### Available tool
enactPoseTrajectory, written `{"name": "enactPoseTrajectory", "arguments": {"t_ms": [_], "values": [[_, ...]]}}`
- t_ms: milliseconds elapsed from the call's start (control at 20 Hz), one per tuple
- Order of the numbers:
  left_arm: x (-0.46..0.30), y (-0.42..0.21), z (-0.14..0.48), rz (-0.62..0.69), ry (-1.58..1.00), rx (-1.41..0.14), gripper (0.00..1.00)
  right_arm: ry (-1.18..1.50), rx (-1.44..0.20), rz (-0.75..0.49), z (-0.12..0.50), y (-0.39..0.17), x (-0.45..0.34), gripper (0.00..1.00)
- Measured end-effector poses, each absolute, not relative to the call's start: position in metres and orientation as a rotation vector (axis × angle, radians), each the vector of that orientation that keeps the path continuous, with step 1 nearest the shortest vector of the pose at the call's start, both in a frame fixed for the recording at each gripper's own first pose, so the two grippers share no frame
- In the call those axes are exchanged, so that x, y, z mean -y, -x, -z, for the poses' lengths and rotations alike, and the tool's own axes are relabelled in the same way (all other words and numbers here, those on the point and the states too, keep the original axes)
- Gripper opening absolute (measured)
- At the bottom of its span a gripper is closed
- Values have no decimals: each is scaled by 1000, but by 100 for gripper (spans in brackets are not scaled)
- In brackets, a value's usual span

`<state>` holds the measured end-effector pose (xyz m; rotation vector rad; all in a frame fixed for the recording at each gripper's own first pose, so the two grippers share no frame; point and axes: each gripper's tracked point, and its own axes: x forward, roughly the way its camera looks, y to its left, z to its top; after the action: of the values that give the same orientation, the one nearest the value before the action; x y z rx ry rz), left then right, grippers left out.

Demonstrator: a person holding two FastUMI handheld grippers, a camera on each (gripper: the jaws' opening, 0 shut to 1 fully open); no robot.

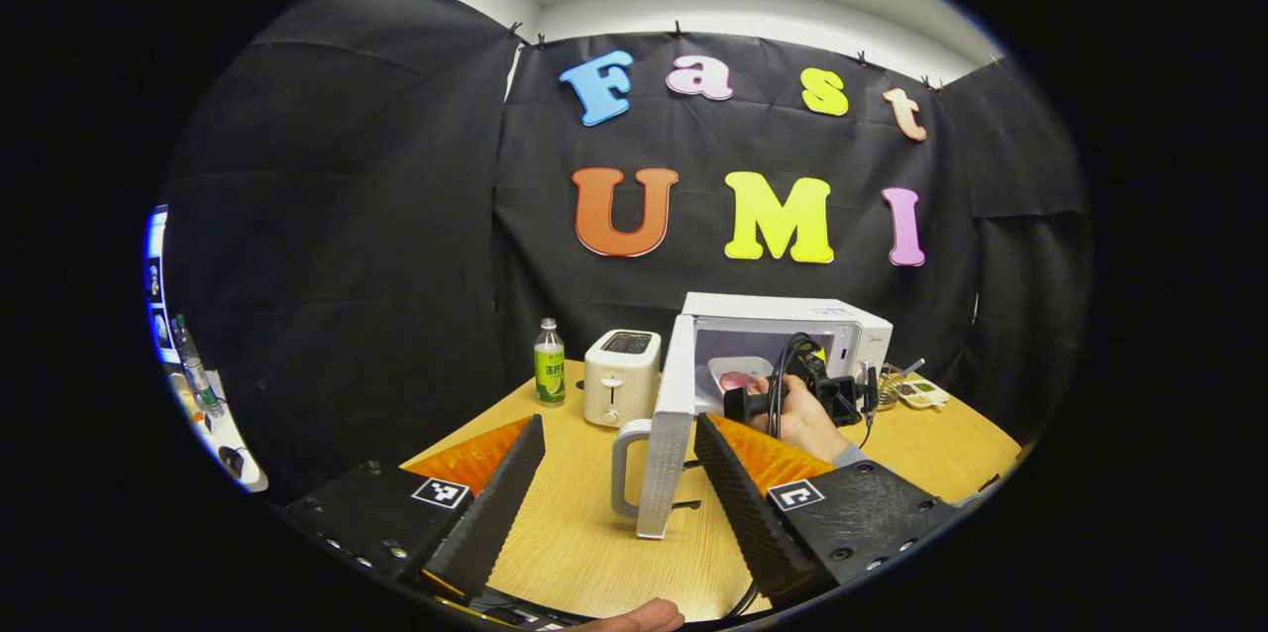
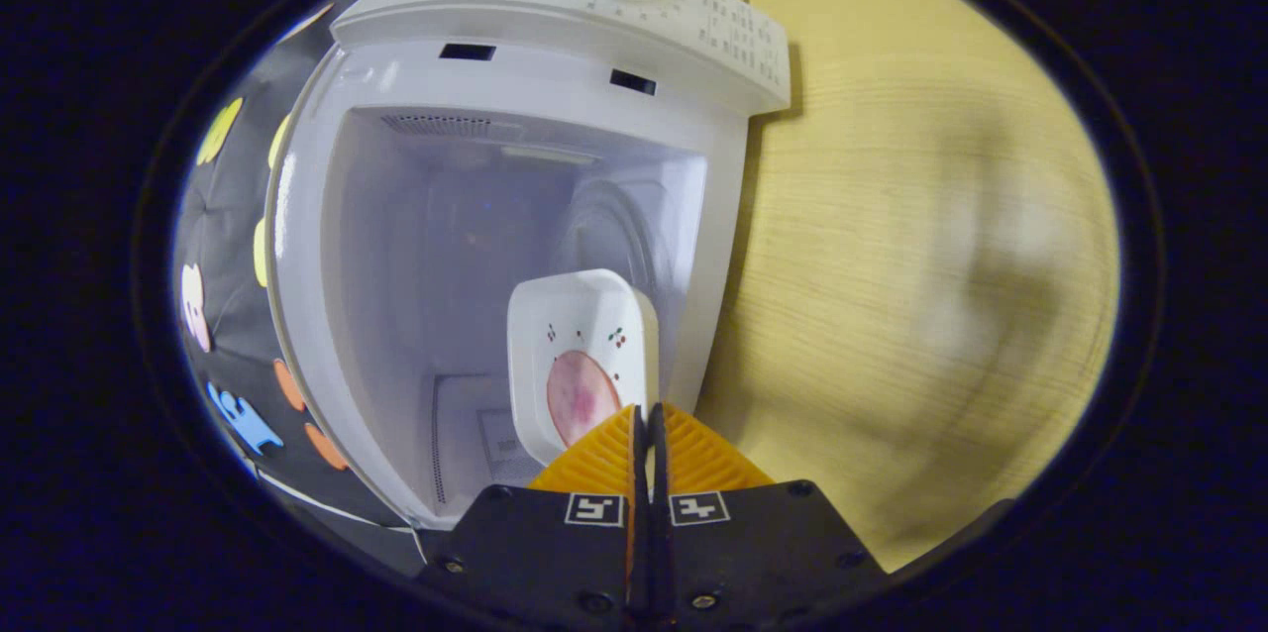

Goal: Open the microwave oven with the left hand, put the food in, and close the microwave oven.

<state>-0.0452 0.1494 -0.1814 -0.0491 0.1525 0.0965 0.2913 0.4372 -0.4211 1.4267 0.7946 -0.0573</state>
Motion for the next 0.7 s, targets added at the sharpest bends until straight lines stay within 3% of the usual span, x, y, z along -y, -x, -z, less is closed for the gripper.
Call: {"name": "enactPoseTrajectory", "arguments": {"t_ms": [150, 700], "values": [[-150, 46, 185, -100, 48, -164, 94, -1397, -752, 111, 428, -306, -427, 4], [-136, 39, 186, -84, 42, -162, 94, -1119, -594, 44, 422, -340, -422, 11]]}}
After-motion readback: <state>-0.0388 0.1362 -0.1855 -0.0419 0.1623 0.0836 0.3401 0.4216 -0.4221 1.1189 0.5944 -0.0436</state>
